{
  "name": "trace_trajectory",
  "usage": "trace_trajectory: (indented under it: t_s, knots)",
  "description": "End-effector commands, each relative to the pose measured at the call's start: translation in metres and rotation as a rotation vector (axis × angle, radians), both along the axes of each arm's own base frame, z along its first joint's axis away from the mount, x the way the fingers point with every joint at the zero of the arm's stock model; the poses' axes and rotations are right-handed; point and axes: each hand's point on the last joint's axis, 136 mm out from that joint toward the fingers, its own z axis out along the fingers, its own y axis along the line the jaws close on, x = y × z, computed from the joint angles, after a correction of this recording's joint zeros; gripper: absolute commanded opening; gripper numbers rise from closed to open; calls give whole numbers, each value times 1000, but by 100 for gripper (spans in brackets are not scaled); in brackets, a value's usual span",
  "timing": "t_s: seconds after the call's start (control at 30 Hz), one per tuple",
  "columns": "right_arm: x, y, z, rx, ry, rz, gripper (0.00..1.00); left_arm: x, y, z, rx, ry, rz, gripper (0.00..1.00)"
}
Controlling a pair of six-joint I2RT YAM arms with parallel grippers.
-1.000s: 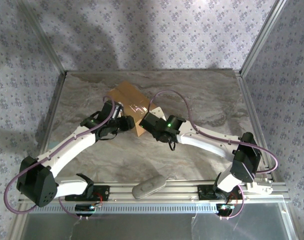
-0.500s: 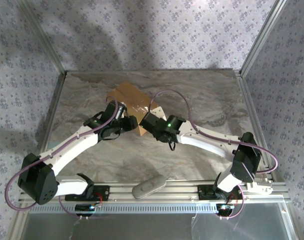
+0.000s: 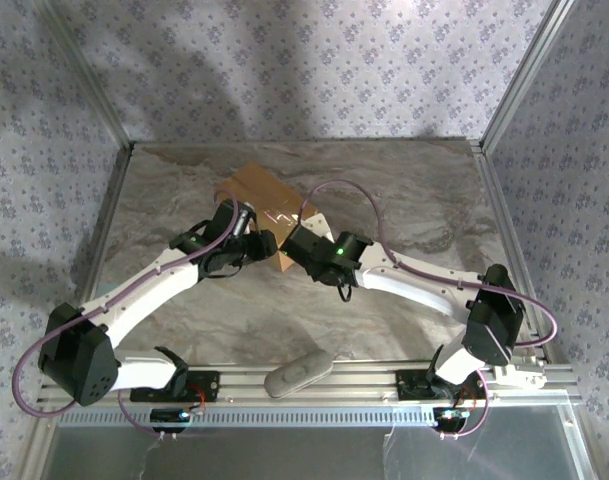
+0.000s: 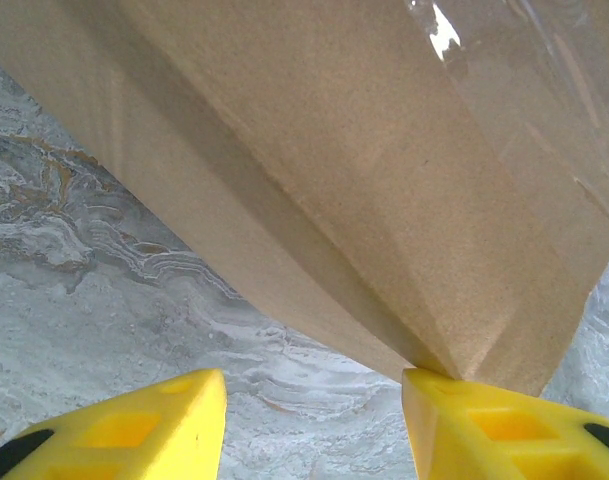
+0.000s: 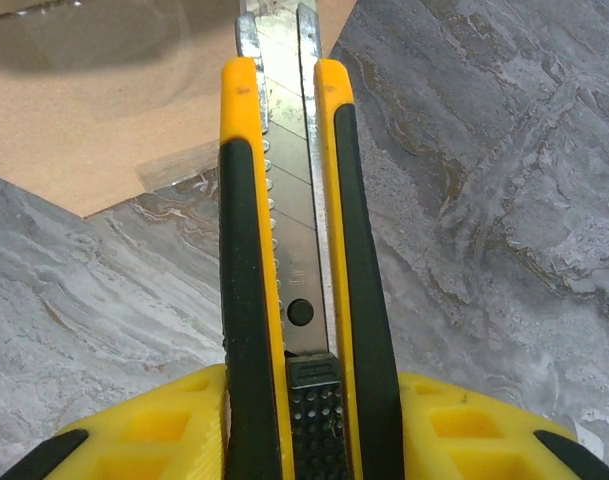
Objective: Unpack the express box
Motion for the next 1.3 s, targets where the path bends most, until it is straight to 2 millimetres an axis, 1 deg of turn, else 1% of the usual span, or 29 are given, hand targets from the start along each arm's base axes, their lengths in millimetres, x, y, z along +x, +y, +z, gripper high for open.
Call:
trace_trajectory:
  t_s: [0.0,0.87,1.27]
  knots:
    - [-41,55,2,131,97,247,0,12,-27,17,-74,-52,-47,51]
    - [-52,69,2,196,133,325,0,15,-31,19,-70,-50,-54,51]
    - [-58,72,0,197,153,355,0,19,-33,25,-72,-63,-61,51]
